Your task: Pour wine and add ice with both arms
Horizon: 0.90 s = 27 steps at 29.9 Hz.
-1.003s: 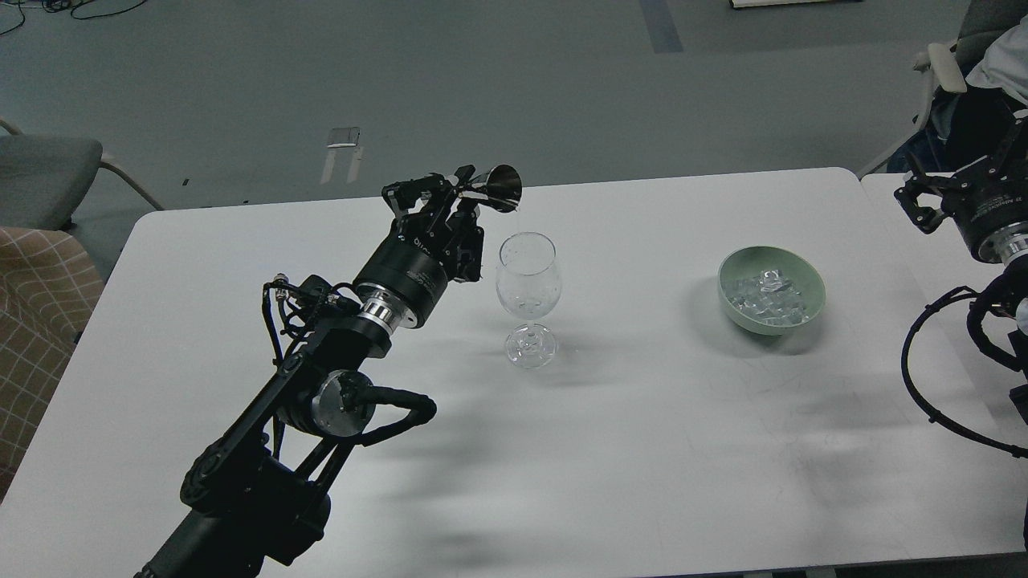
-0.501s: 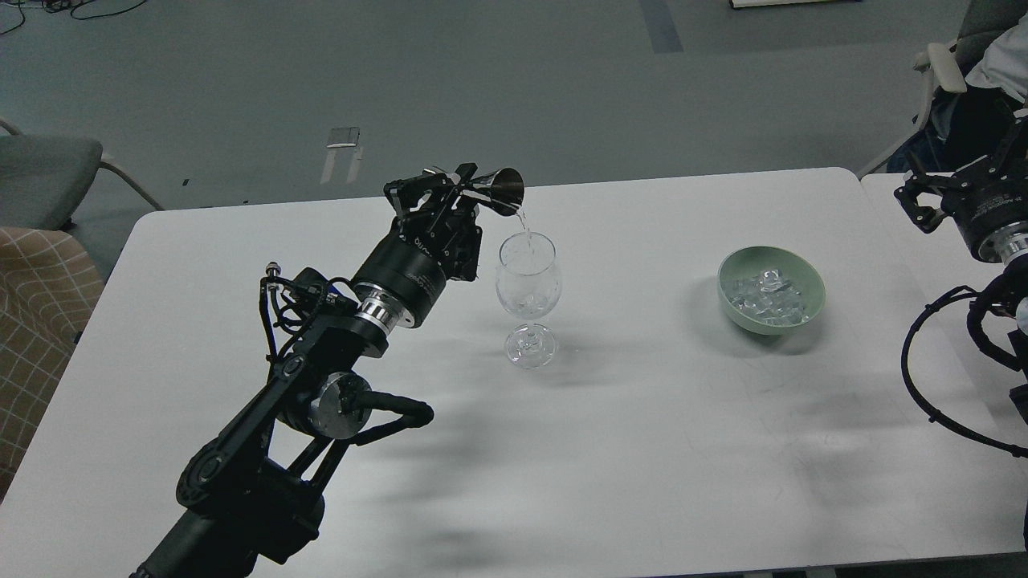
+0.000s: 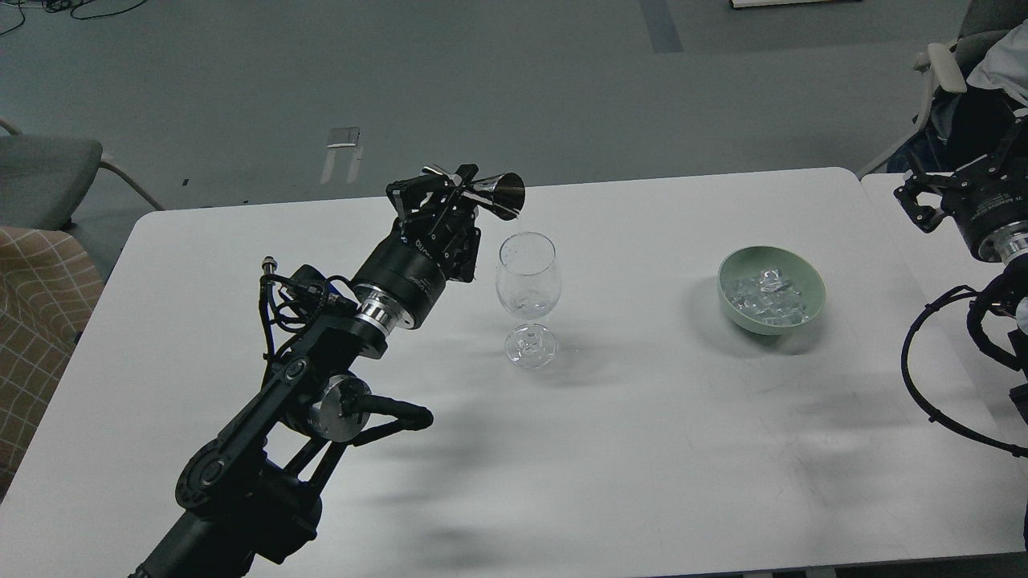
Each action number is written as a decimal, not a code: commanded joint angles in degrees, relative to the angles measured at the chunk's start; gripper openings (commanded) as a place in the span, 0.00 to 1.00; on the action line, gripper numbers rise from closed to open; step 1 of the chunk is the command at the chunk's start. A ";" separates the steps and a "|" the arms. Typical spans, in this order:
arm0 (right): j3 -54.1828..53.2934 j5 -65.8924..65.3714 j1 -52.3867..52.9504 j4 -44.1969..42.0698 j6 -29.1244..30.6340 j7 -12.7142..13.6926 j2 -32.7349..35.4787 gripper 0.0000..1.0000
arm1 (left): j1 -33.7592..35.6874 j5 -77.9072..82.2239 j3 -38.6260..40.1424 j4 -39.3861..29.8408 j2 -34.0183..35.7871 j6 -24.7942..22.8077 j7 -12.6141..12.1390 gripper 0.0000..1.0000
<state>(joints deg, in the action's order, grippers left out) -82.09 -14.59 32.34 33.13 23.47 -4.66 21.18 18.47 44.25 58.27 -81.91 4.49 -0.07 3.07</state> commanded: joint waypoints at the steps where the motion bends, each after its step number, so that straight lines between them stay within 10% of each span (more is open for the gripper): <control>1: 0.00 0.00 0.00 0.00 0.00 0.00 0.00 1.00 | -0.10 0.75 0.00 0.00 0.08 -0.10 0.09 0.02; 27: 0.00 0.00 -0.09 0.44 0.00 -0.09 0.09 1.00 | 0.25 8.14 -2.81 0.70 1.75 -1.07 2.46 0.02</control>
<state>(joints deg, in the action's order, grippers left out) -82.09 -14.59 32.26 33.28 23.52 -4.75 21.28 18.63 52.29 55.37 -81.63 6.30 -1.15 5.54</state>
